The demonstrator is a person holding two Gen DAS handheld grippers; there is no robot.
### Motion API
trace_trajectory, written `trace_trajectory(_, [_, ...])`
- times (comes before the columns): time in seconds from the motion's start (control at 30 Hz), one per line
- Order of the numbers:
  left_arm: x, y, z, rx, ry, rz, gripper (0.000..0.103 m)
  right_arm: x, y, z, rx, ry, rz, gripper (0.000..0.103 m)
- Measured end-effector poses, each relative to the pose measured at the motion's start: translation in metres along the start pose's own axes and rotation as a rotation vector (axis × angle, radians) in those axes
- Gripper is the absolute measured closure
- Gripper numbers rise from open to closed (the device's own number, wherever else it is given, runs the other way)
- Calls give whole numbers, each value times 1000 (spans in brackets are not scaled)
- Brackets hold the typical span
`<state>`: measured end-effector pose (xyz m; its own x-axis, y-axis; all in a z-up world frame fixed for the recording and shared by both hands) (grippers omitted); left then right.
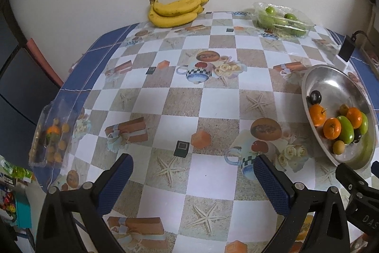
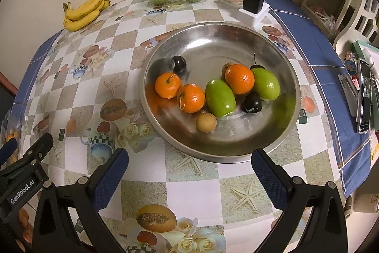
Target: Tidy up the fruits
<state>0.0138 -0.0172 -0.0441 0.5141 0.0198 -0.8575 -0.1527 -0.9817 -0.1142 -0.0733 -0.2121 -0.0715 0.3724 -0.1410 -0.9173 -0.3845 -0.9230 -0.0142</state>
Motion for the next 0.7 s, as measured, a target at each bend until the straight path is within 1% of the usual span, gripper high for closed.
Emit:
trace_trajectory(0.37, [6, -4, 2, -1, -27, -16, 0, 3, 3, 1, 23, -10, -10, 0])
trace_trajectory(0.7, [7, -4, 2, 1, -29, -17, 0, 5, 2, 2, 28, -17, -22, 0])
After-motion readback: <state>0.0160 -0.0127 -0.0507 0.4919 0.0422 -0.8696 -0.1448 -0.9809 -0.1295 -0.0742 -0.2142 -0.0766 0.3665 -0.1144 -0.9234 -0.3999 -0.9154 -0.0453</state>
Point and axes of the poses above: each gripper's, at about its wrist camera, not at the fingertips, and x roughly the way its jaws point, y to its right, z to its underside, the point moved 8 cm from there along x, roughly the way its jaws point, and after that the axes turned 5 degrees about -x, right-handed, at the moved point
